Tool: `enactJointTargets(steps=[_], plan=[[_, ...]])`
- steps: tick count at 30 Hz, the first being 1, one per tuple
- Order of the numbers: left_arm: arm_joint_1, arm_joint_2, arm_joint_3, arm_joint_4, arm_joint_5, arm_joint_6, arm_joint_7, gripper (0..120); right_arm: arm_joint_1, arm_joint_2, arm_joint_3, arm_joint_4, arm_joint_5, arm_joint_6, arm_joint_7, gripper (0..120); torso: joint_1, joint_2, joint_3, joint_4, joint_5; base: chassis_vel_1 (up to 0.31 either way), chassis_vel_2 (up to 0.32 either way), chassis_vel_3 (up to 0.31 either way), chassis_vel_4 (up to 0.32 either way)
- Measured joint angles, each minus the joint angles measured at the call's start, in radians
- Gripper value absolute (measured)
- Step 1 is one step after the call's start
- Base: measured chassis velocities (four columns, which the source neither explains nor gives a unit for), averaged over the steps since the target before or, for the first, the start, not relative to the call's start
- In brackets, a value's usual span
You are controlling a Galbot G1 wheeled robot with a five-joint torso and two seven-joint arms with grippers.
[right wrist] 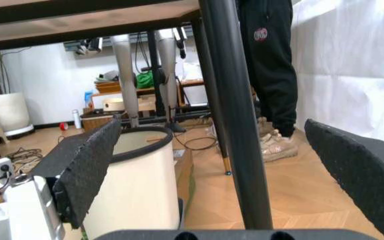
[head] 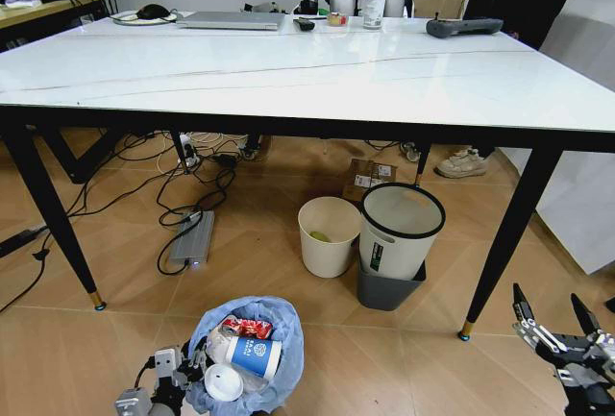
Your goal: Pick up the trash bin and place the trash from the table into it.
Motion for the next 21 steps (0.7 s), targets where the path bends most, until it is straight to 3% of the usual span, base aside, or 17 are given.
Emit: enactJointTargets(steps=[12, 18, 21], plan=[[0.026, 0.001, -0.001, -0.024, 0.002, -0.002, 0.001, 91, 0.0, 0.0, 0.0, 0.0, 0.0, 0.0, 0.0, 100, 0.0, 0.0, 0.0, 0.0, 0.0, 0.0, 0.0, 0.0, 0.0], [0.051, 0.0, -0.002, -0.04, 0.023, -0.018, -0.004, 108, 0.0, 0.0, 0.0, 0.0, 0.0, 0.0, 0.0, 100, 0.0, 0.0, 0.0, -0.0001, 0.0, 0.0, 0.0, 0.0, 0.0], [0.06, -0.002, -0.005, -0.047, 0.043, -0.037, -0.013, 110, 0.0, 0.0, 0.0, 0.0, 0.0, 0.0, 0.0, 100, 0.0, 0.0, 0.0, 0.0, 0.0, 0.0, 0.0, 0.0, 0.0]])
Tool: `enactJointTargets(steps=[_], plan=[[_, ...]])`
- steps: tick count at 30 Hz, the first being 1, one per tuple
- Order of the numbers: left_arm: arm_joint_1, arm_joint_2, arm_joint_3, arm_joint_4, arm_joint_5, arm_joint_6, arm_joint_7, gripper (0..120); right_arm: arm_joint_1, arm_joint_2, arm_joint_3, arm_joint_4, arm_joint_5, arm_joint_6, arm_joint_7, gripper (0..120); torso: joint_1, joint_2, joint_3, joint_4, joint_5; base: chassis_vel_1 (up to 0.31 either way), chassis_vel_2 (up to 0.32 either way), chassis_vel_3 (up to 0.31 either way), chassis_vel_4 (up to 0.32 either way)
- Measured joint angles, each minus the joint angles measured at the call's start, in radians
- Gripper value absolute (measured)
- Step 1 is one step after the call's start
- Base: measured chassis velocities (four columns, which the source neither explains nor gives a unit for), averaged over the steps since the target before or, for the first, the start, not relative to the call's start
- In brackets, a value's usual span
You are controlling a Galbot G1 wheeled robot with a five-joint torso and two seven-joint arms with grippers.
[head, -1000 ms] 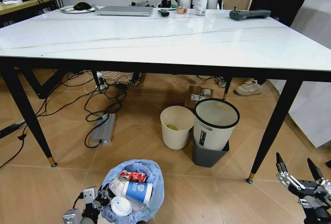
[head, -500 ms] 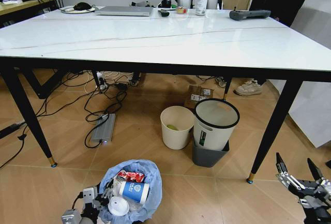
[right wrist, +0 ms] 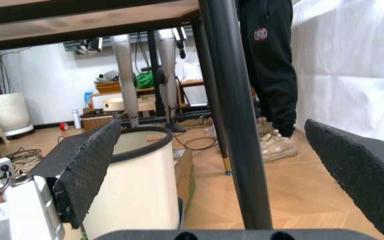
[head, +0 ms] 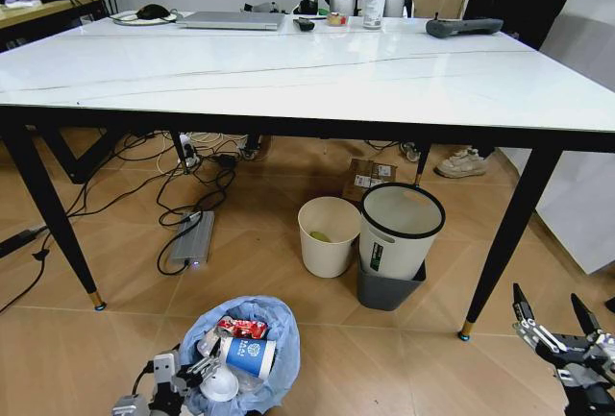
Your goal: Pick up the trash bin and place the trash from the table into it.
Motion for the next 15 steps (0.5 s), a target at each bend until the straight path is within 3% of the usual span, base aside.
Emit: enactJointTargets(steps=[8, 15], plan=[[0.026, -0.009, -0.016, -0.027, 0.044, -0.099, -0.02, 115, 0.0, 0.0, 0.0, 0.0, 0.0, 0.0, 0.0, 100, 0.0, 0.0, 0.0, 0.0, 0.0, 0.0, 0.0, 0.0, 0.0], [0.042, -0.01, -0.064, -0.011, 0.09, -0.173, -0.045, 108, 0.0, 0.0, 0.0, 0.0, 0.0, 0.0, 0.0, 100, 0.0, 0.0, 0.0, 0.0, -0.0002, 0.0, 0.0, 0.0, 0.0]])
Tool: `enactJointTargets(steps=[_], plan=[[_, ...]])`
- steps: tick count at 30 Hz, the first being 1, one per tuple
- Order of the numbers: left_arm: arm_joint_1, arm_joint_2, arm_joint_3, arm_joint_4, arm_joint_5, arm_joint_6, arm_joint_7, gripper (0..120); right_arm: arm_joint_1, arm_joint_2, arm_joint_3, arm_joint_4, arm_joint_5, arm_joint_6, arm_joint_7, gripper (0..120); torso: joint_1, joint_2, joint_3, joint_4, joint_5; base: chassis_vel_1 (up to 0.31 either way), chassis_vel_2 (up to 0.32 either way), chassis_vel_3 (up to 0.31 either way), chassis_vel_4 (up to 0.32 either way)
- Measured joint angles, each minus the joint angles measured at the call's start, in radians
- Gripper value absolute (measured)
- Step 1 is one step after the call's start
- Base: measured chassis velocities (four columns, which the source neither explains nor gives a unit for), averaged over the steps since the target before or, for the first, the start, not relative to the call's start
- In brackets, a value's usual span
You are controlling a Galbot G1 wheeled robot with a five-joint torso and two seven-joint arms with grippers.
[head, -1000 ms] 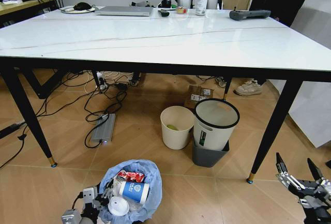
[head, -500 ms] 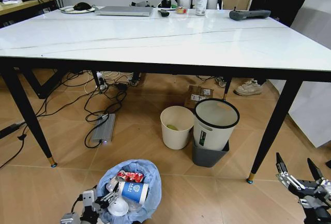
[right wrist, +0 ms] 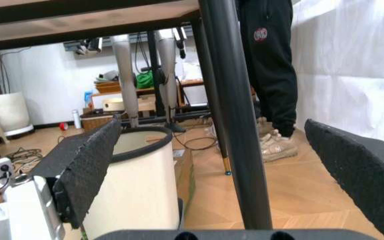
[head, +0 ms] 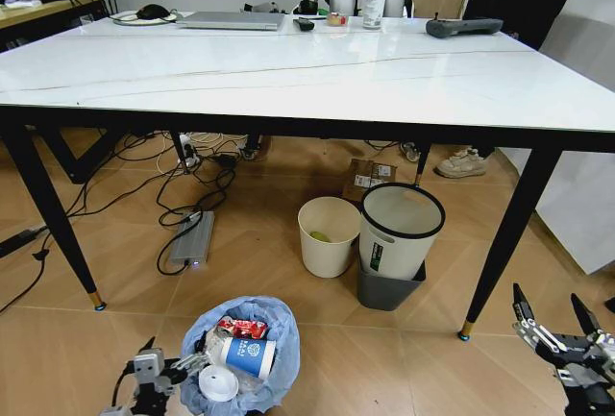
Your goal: Pick up the trash bin and place the trash from the table into it.
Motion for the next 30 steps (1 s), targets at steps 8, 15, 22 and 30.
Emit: enactJointTargets(steps=[8, 15, 22, 30], plan=[[-0.016, -0.03, -0.071, 0.029, 0.098, -0.109, -0.02, 100, 0.0, 0.0, 0.0, 0.0, 0.0, 0.0, 0.0, 100, 0.0, 0.0, 0.0, 0.0, 0.0001, 0.0, 0.0, 0.0, 0.0], [-0.067, -0.061, -0.121, 0.043, 0.273, -0.365, -0.021, 100, 0.0, 0.0, 0.0, 0.0, 0.0, 0.0, 0.0, 100, 0.0, 0.0, 0.0, -0.0002, 0.0003, 0.0, 0.0, 0.0, 0.0], [-0.068, -0.062, -0.121, 0.04, 0.281, -0.374, -0.026, 100, 0.0, 0.0, 0.0, 0.0, 0.0, 0.0, 0.0, 100, 0.0, 0.0, 0.0, 0.0, 0.0002, 0.0, 0.0, 0.0, 0.0], [-0.068, -0.062, -0.12, 0.039, 0.278, -0.369, -0.026, 100, 0.0, 0.0, 0.0, 0.0, 0.0, 0.0, 0.0, 100, 0.0, 0.0, 0.0, 0.0, 0.0002, 0.0, 0.0, 0.0, 0.0]])
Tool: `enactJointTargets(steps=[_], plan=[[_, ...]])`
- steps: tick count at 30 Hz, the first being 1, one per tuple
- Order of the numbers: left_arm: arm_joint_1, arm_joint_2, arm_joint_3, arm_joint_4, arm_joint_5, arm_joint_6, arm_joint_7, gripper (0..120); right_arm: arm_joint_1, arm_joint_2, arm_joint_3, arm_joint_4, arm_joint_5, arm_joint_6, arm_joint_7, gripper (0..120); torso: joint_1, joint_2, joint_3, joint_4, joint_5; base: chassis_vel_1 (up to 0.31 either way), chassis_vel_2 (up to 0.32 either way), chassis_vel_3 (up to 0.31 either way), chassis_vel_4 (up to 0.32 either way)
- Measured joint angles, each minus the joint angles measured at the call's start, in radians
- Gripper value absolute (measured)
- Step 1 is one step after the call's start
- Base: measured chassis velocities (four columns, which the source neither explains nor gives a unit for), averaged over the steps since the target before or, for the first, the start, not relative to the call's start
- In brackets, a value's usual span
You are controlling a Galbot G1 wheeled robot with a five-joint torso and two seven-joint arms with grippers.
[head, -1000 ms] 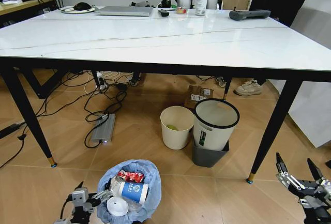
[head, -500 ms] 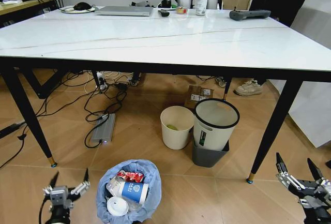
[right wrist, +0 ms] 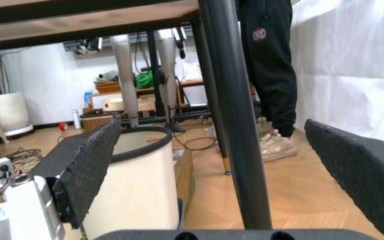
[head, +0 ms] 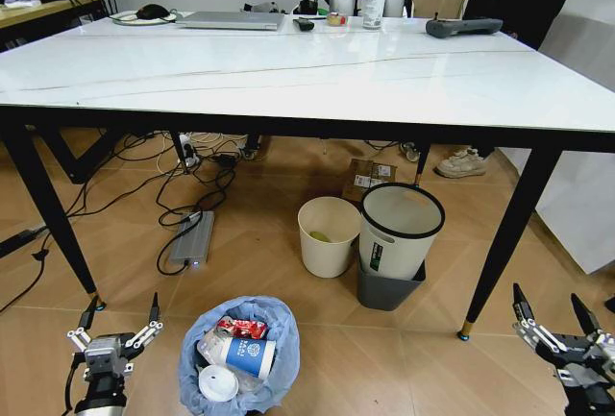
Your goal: Pick up the trash bin and place the trash from the table into it.
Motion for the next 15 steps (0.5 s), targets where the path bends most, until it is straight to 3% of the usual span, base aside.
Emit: enactJointTargets(steps=[15], plan=[[0.001, 0.001, 0.001, -0.001, -0.004, 0.005, 0.0, 100, 0.0, 0.0, 0.0, 0.0, 0.0, 0.0, 0.0, 100, 0.0, 0.0, 0.0, 0.0, 0.0, 0.0, 0.0, 0.0, 0.0]])
